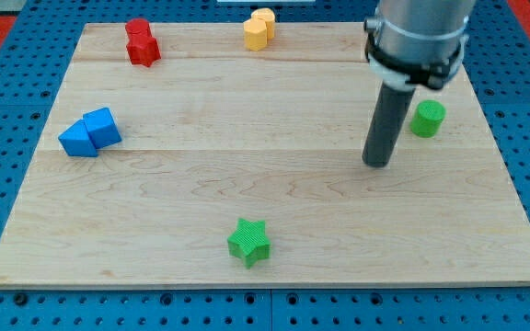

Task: Push the green star to the center right of the board

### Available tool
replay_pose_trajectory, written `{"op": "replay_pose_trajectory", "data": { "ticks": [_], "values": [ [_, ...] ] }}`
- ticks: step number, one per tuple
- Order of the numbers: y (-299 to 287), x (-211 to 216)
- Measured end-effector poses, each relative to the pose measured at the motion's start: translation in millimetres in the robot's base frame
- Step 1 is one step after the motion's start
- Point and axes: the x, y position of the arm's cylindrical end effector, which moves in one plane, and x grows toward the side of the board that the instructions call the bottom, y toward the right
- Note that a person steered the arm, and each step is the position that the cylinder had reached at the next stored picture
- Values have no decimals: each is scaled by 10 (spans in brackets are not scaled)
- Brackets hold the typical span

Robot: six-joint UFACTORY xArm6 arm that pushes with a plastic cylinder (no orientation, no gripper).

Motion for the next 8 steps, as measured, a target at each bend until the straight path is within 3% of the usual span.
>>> {"op": "replay_pose_trajectory", "data": {
  "ticks": [2,3,6,8],
  "values": [
    [-325,945],
    [-777,1149],
    [-1832,1169],
    [-1460,878]
  ]
}}
